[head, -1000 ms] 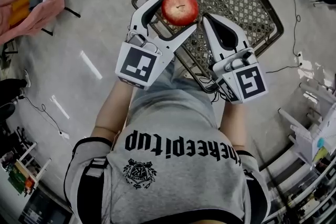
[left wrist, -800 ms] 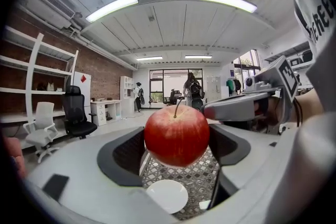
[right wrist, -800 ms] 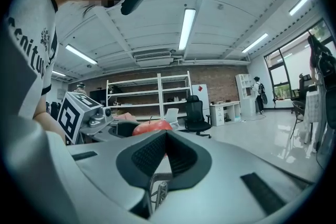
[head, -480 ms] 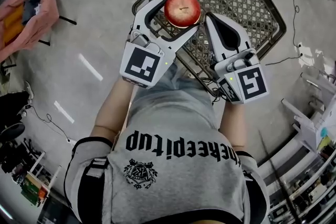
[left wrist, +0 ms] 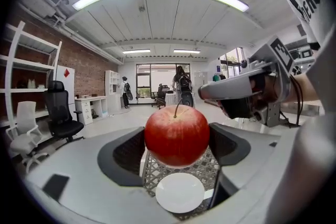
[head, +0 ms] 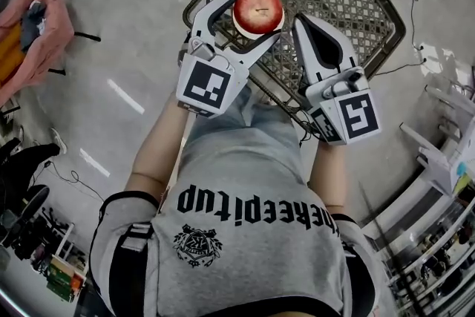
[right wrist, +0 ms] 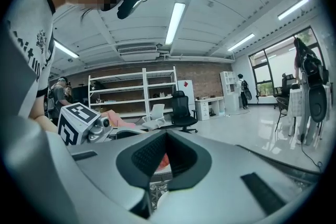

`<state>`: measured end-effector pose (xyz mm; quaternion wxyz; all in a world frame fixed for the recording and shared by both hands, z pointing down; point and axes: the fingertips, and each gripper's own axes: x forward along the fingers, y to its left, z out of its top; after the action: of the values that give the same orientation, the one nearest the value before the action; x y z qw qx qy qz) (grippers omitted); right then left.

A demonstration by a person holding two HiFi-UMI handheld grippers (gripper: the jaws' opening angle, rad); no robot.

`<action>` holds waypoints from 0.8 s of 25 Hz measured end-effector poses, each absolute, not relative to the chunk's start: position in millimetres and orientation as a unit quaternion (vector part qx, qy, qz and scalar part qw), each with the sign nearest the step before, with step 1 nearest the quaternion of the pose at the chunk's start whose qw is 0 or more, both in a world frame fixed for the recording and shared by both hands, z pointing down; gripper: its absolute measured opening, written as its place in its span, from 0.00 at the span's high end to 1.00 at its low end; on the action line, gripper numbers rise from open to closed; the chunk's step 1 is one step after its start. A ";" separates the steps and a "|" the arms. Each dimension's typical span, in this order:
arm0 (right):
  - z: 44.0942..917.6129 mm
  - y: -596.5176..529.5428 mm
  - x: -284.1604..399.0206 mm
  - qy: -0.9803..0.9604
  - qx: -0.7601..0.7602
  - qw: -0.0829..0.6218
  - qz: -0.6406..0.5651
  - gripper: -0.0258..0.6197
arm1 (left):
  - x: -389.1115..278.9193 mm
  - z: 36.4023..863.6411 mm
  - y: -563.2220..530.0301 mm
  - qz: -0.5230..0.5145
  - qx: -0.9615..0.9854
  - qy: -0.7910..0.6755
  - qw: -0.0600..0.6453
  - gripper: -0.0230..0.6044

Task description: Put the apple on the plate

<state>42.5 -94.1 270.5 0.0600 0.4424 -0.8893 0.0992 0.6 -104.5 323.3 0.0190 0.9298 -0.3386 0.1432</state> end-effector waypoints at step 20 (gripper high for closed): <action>294.4 -101.3 40.4 -0.865 0.478 0.091 0.117 0.95 | 0.2 387.5 -120.2 0.174 0.934 -0.311 0.028 0.30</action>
<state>40.4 -101.3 294.4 0.0907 0.4785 -0.8655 0.1174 0.2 -120.2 387.5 0.0275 0.9339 -0.3108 0.1745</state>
